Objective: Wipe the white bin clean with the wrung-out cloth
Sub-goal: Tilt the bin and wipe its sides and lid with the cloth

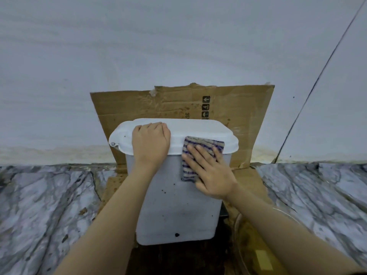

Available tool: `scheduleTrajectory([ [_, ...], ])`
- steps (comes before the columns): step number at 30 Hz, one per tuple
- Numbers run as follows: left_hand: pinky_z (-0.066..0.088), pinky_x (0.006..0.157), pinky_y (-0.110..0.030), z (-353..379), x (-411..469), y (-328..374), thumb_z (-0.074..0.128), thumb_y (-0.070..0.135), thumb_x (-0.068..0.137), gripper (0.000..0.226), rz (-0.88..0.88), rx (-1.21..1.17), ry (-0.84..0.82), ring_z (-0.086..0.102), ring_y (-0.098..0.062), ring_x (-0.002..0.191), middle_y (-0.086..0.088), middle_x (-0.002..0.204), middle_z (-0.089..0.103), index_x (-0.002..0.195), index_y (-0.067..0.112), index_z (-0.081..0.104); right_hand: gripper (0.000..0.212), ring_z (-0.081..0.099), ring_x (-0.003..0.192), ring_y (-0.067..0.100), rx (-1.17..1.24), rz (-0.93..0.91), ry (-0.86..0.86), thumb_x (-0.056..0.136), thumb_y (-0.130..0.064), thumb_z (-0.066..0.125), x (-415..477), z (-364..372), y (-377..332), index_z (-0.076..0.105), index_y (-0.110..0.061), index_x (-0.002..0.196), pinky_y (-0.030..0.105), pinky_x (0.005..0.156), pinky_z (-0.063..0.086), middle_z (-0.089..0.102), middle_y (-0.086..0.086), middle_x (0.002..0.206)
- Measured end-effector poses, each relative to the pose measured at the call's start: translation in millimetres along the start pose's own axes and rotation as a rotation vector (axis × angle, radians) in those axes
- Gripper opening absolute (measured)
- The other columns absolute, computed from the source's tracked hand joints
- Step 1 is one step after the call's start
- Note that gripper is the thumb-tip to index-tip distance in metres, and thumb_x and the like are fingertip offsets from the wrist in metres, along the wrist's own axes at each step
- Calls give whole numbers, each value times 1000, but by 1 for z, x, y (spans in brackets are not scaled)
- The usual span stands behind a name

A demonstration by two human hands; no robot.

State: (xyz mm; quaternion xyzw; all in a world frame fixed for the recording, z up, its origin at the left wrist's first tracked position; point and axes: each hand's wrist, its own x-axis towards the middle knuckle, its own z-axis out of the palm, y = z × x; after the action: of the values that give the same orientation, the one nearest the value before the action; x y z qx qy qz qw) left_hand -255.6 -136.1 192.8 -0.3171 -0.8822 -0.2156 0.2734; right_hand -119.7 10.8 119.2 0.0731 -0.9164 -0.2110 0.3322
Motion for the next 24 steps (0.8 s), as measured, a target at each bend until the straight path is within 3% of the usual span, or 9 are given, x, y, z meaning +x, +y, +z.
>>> scheduleTrajectory([
  [4,47,65,-39,11,16,-6,24,23,89,54,30,-1,43,61,-31,57,-11,64,69,72,3,71,58,11,146,14,200,156,127,95,-45,33,-4,34,-32,23,-23,149,41,118,1,3,-6,159],
  [8,47,65,-38,18,22,-10,26,23,89,53,49,-21,80,59,-32,55,-13,63,68,73,2,72,30,22,143,14,355,367,368,100,-28,38,2,54,-50,54,-13,121,41,116,14,44,5,140],
  [12,41,67,-36,24,28,-14,27,26,91,53,27,-48,80,55,-31,60,-15,68,67,79,2,72,16,26,141,13,385,582,503,100,-24,42,10,55,-46,52,-12,106,41,115,16,47,10,138],
  [16,40,72,-36,30,34,-15,26,29,91,54,21,-62,66,56,-32,68,-14,75,68,82,4,72,38,21,141,26,429,1038,462,99,-40,35,3,55,-37,41,-14,125,42,117,4,29,11,150],
  [20,35,68,-33,32,35,-17,28,26,92,50,10,-68,70,46,-25,61,-14,73,68,81,4,72,62,10,145,29,569,1516,460,95,-46,21,19,49,-31,33,-10,144,44,117,11,16,12,157],
  [22,34,67,-33,30,33,-20,30,24,93,49,1,-77,75,43,-24,60,-14,72,67,80,3,72,63,11,145,28,541,1605,457,95,-47,22,40,45,-40,28,-9,146,41,117,10,17,11,157],
  [24,34,67,-33,27,30,-21,30,24,94,48,-2,-76,76,44,-24,60,-14,70,66,80,3,72,67,11,145,28,458,1576,417,95,-48,24,57,42,-52,21,-7,148,41,116,6,18,10,157],
])
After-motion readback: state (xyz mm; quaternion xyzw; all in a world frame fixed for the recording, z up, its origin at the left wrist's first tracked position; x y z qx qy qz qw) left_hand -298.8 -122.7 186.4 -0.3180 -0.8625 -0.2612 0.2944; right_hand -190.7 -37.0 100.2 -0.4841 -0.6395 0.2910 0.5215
